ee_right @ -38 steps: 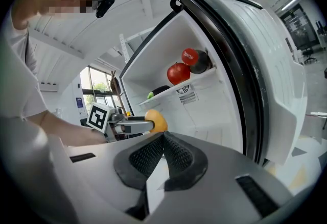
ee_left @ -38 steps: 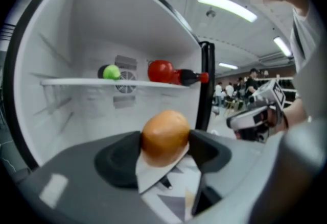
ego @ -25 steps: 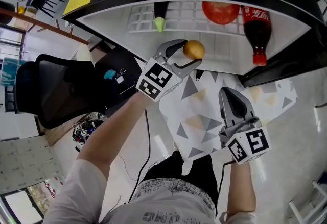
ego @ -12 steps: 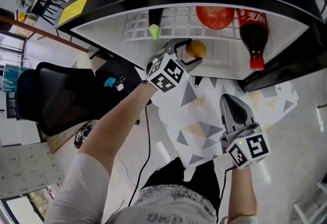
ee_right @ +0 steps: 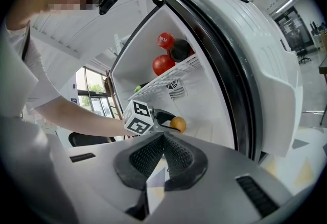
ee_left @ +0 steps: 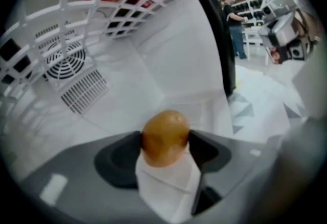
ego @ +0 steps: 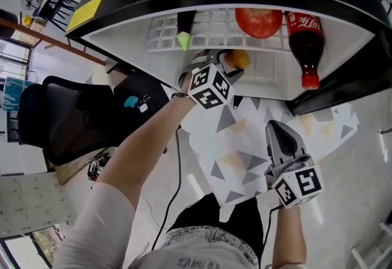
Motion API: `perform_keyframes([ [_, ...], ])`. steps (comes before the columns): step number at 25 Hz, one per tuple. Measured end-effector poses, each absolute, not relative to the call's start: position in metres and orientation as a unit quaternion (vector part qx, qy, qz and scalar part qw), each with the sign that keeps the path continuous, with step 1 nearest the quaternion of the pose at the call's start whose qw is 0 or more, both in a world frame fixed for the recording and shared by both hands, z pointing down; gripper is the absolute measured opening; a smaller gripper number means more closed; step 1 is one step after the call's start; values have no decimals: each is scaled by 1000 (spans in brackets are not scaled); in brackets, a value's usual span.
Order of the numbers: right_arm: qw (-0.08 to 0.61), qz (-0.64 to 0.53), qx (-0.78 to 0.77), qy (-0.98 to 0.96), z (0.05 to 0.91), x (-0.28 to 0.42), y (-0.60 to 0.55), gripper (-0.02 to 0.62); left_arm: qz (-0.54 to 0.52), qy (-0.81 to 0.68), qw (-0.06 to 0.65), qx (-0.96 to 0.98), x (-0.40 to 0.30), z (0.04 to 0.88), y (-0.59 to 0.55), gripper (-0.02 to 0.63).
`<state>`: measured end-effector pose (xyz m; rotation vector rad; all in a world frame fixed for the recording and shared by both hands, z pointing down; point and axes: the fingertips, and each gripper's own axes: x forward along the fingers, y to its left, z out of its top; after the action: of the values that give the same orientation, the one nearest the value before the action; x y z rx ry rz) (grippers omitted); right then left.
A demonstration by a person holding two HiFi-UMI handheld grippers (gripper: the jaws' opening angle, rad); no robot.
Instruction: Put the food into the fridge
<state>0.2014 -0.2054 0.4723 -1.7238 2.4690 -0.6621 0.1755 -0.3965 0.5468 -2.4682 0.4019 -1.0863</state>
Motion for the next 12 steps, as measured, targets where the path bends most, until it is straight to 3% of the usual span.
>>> perform_keyframes([
  [12,24,-210,-566,797,478,211,-205,2,-429,131,244,-860,186,561,-402,302],
])
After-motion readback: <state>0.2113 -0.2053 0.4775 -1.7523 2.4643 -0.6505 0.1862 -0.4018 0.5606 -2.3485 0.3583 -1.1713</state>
